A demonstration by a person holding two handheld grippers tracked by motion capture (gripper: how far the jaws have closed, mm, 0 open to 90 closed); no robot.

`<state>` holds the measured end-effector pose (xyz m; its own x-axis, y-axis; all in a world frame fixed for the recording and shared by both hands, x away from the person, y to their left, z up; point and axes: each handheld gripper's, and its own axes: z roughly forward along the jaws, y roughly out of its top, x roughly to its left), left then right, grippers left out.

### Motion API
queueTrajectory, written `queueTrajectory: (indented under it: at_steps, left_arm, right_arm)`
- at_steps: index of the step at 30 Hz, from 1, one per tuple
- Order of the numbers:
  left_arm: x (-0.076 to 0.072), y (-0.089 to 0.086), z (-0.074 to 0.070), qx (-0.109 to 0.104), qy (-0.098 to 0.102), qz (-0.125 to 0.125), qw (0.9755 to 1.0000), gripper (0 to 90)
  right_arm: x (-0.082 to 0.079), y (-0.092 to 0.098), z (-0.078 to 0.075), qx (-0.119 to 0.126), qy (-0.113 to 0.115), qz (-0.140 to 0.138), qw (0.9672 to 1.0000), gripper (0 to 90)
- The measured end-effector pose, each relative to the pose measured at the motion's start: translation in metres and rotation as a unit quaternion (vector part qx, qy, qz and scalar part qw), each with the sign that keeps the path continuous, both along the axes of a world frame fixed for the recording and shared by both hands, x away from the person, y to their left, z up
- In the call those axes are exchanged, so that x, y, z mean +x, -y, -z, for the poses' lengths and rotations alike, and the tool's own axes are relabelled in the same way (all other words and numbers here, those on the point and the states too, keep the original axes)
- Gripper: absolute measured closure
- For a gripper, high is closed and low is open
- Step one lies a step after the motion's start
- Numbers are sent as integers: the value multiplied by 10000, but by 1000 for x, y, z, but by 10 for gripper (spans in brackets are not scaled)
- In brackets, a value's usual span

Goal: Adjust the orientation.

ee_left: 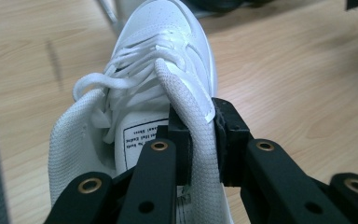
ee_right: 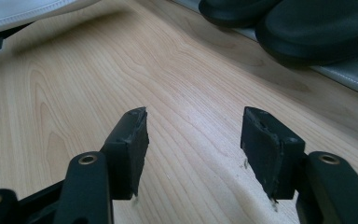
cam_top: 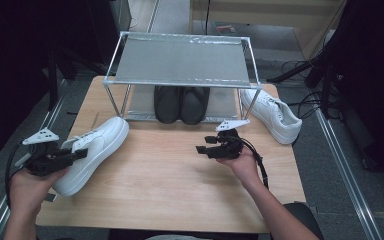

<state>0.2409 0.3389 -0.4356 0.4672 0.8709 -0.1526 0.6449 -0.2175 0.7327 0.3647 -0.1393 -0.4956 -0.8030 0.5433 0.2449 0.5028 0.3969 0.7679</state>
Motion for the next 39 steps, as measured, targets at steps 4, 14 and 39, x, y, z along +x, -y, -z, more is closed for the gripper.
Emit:
queueTrajectory:
  at_steps: [4,14,39]
  left_arm:
    - [5,18,-2,13,27,290,9996,793]
    - [18,62,-7,-68,54,1014,9948,791]
    - [53,176,0,19,-14,2821,9594,789]
  right_arm:
    - [-1,2,0,-32,-18,9,10000,428]
    - [-6,15,-2,10,43,183,9998,429]
    - [-28,61,-3,61,77,937,9955,428]
